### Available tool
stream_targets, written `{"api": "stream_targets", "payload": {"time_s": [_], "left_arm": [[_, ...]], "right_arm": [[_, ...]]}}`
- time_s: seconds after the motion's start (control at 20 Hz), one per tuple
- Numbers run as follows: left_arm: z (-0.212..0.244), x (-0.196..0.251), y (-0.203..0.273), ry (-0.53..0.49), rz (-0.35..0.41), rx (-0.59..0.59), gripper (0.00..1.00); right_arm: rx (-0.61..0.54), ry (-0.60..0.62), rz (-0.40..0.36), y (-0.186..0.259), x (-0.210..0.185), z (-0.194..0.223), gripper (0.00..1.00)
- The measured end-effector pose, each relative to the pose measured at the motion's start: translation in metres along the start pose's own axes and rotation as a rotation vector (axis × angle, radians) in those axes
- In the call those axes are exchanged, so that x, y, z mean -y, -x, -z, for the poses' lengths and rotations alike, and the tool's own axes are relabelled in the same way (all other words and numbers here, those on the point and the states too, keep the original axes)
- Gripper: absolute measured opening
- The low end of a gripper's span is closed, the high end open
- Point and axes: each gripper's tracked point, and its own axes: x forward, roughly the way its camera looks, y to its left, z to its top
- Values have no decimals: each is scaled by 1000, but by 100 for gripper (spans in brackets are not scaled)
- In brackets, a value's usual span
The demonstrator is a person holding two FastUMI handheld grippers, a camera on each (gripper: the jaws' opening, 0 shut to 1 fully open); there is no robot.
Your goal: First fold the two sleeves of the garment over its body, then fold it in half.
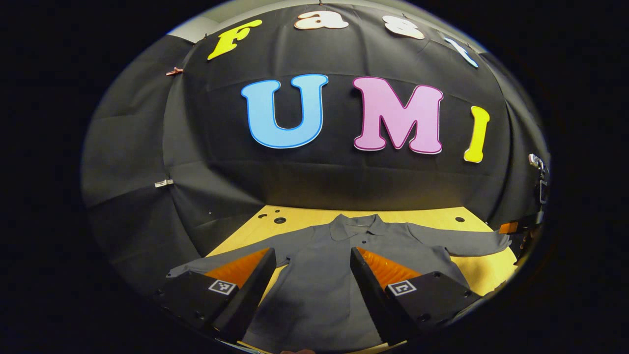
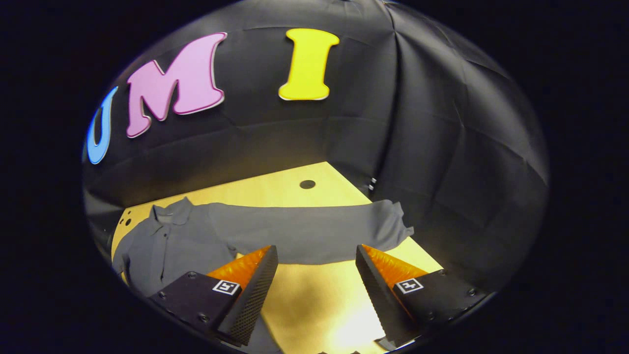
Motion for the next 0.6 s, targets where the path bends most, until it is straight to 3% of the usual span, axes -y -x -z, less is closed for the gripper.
{"api": "stream_targets", "payload": {"time_s": [0.6], "left_arm": [[2,30,-28,-63,32,-90,96]], "right_arm": [[-114,-142,197,-8,15,-15,99]]}}
